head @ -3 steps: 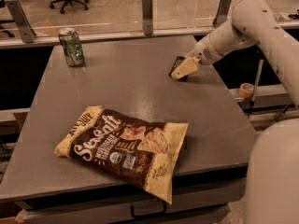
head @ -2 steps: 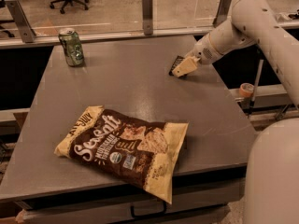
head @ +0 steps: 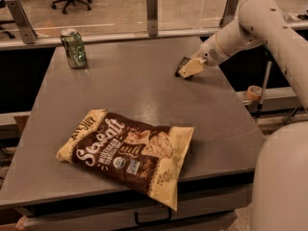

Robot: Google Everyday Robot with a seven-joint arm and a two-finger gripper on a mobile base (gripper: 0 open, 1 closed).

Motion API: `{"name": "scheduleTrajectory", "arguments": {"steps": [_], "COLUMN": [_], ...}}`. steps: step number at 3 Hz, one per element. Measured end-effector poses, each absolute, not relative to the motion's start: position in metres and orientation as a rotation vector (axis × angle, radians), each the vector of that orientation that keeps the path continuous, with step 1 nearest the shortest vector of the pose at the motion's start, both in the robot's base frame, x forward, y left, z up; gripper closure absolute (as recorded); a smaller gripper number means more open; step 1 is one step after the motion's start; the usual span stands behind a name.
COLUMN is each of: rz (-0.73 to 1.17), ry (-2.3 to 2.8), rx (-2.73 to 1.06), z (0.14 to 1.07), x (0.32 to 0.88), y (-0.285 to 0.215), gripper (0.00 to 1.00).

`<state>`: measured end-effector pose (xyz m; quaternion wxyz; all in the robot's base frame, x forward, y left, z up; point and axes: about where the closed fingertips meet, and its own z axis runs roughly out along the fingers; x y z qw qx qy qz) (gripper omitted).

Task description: Move rxbar chocolate near brown chip bag

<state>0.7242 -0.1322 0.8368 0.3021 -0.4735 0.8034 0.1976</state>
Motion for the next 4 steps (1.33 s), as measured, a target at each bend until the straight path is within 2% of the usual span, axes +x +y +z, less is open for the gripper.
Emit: {"name": "scheduleTrajectory", "arguments": {"steps": [1,3,4], "rz": [0.432,0.462,0.532], "ry": [1.930,1.933,1.936], "rx": [-1.320,-1.362,-1.433], "z": [0.921,0.912,0.893], "x": [0.705,0.703,0.686], "y": [-0.132,-0.122,-0.101], "gripper": [1.00,1.00,1.00]}}
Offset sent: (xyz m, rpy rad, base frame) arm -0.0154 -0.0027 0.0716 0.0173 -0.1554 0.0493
